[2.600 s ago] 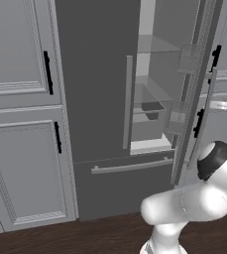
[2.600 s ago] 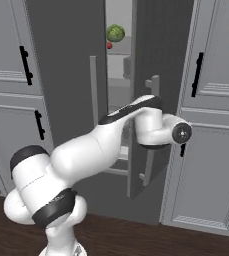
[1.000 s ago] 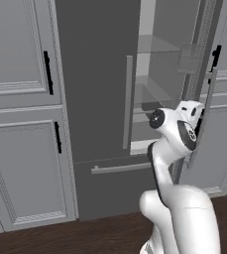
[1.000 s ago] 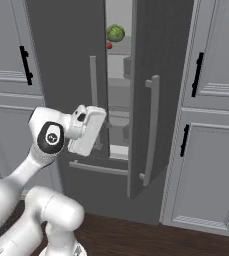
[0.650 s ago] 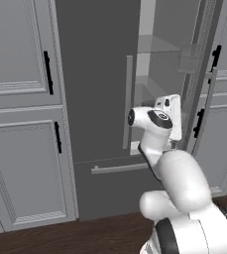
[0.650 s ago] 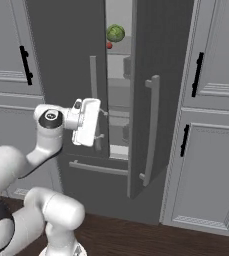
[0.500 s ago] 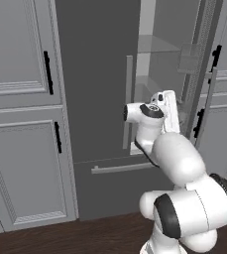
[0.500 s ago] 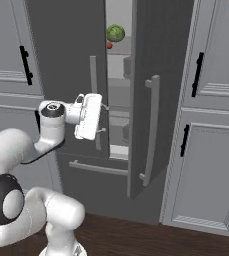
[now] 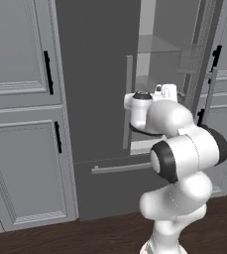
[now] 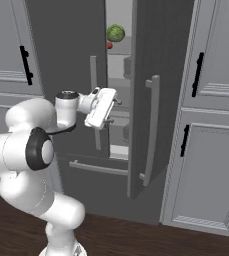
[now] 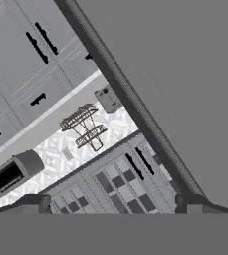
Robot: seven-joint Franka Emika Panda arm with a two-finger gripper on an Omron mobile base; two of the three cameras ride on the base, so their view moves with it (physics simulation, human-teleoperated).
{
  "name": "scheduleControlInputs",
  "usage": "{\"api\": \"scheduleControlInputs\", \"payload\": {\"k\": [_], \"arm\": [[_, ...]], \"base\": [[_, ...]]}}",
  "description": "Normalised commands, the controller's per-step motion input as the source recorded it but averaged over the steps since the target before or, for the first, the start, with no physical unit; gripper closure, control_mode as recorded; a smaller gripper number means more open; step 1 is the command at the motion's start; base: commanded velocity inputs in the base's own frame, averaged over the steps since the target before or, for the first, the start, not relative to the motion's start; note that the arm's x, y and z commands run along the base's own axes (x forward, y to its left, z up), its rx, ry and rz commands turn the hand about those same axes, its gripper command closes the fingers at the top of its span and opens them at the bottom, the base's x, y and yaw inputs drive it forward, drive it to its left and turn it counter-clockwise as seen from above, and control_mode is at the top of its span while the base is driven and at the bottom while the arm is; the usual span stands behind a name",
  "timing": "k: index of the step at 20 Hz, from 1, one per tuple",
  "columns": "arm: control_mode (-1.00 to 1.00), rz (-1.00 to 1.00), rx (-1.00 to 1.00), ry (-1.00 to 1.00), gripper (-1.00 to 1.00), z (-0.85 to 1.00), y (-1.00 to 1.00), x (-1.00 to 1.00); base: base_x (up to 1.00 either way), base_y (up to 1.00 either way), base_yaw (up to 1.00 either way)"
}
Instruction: Take the strawberry from the fridge and place it on top of the pancake, located on the dining counter.
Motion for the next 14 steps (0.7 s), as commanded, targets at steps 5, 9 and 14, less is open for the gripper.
{"api": "scheduleControlInputs", "payload": {"k": [5, 9, 14], "arm": [[-1.0, -0.06, 0.06, 0.0, -1.0, -0.11, -0.55, 0.28], [-1.0, 0.0, 0.04, 0.0, -1.0, 0.0, -0.53, 0.26], [-1.0, 0.0, 0.0, 0.0, -1.0, 0.0, -0.42, 0.0]], "base": [[0.0, 0.0, 0.0], [0.0, 0.0, 0.0], [0.0, 0.0, 0.0]]}}
